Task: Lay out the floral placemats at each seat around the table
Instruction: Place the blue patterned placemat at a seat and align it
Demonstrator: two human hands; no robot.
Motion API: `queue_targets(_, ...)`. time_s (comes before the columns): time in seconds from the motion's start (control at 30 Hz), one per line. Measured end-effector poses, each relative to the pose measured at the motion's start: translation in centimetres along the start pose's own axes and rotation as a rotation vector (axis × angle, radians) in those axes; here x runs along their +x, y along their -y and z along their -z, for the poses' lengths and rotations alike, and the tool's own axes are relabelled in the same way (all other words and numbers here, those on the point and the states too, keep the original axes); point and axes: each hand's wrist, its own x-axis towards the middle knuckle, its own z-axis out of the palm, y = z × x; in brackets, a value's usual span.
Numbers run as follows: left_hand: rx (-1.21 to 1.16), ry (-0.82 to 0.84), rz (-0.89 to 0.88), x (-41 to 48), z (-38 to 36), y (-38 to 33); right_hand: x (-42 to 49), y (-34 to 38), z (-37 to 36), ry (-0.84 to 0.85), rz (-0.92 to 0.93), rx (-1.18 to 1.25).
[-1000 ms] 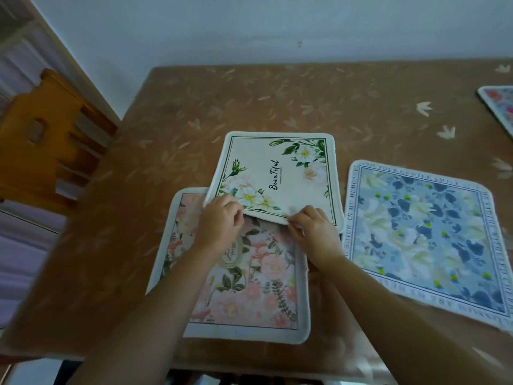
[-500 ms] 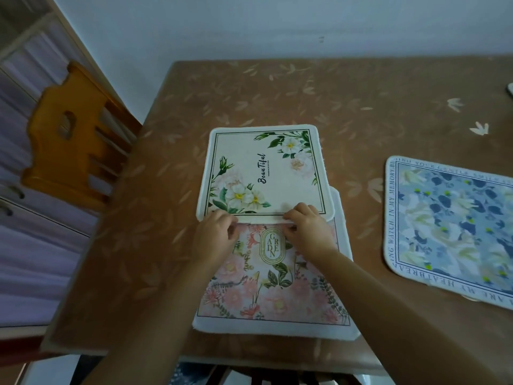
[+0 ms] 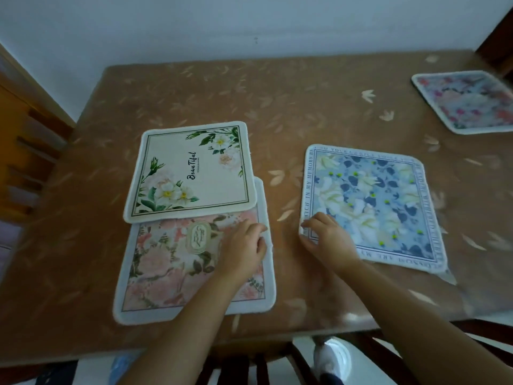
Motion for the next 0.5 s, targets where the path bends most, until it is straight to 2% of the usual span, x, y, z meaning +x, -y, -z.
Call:
queue_targets(0.3,0.073,0.171,-0.116,2.4,-8.6,-10.4,-5.1,-12.9,7.0,0.178,-0.139,-0.079)
queue_targets(0.5,0.105,0.202,-0.047,2.9,-11.7,-13.1,-6.4,-17.0,8.5,0.244,-0.085,-0.033)
